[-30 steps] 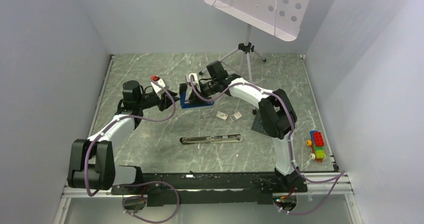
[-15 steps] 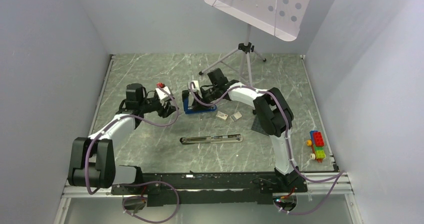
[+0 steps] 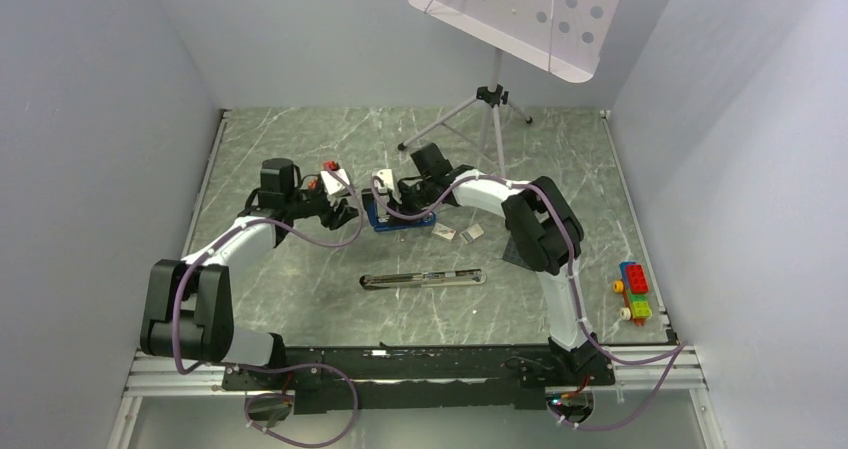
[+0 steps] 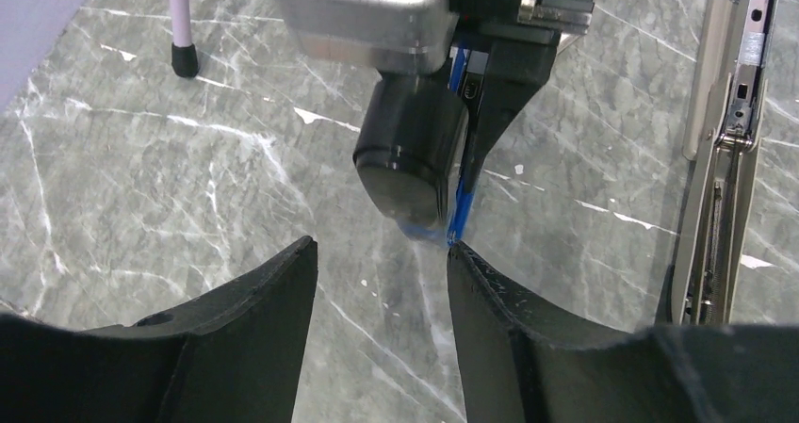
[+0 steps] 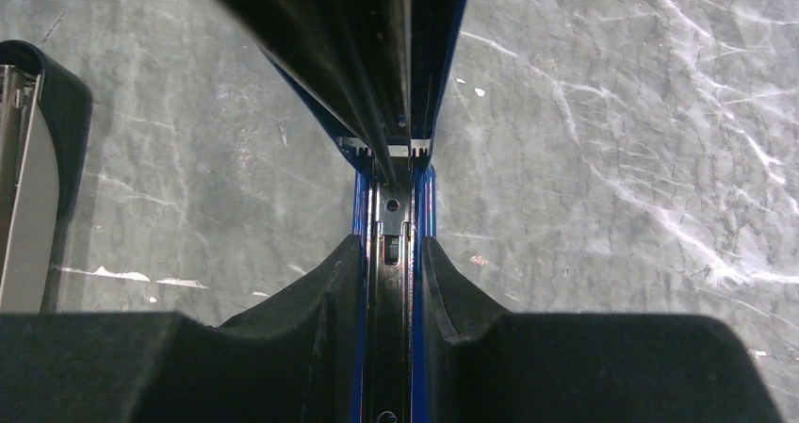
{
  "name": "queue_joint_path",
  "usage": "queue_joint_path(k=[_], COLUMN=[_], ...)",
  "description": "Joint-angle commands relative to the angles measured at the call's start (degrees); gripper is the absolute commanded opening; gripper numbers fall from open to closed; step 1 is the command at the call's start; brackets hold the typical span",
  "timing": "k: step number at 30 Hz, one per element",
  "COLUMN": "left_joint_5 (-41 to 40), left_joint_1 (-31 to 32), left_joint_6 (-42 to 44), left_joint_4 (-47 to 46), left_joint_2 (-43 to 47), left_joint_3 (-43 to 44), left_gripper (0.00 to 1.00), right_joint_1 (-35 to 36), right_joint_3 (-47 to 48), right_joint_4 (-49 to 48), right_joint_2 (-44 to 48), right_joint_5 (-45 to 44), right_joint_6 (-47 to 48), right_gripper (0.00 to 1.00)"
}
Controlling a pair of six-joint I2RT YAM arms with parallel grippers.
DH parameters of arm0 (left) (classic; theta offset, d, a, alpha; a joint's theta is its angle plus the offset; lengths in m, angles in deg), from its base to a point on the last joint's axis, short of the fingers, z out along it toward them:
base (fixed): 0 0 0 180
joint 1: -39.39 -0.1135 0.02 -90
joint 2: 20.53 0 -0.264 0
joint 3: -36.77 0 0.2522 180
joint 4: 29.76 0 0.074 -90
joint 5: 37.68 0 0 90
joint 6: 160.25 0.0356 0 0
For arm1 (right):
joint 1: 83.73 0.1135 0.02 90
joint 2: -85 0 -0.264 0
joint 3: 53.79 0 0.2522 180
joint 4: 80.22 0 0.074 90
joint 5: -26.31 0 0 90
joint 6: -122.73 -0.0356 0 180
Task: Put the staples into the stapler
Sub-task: Close the stapler at the center of the board.
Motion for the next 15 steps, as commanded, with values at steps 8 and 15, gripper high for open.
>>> queue_joint_path(k=[8, 15], left_joint_5=[-0.3, -3.0], left_joint_1=[1.9, 1.9], left_joint_6=[4.4, 7.2], left_joint_4=[3.2, 7.9], left_joint_2=[-0.9, 1.8], left_joint_3=[3.7, 2.8], left_gripper=[0.56, 0.56], right_joint_1=[1.5, 2.6], right_joint_3=[1.8, 2.0], right_joint_4=[-2.4, -3.3], right_joint_2=[-1.0, -2.0], right_joint_5=[-0.3, -0.6], right_joint_6=[-0.1, -0.3], right_gripper=[0.09, 0.18])
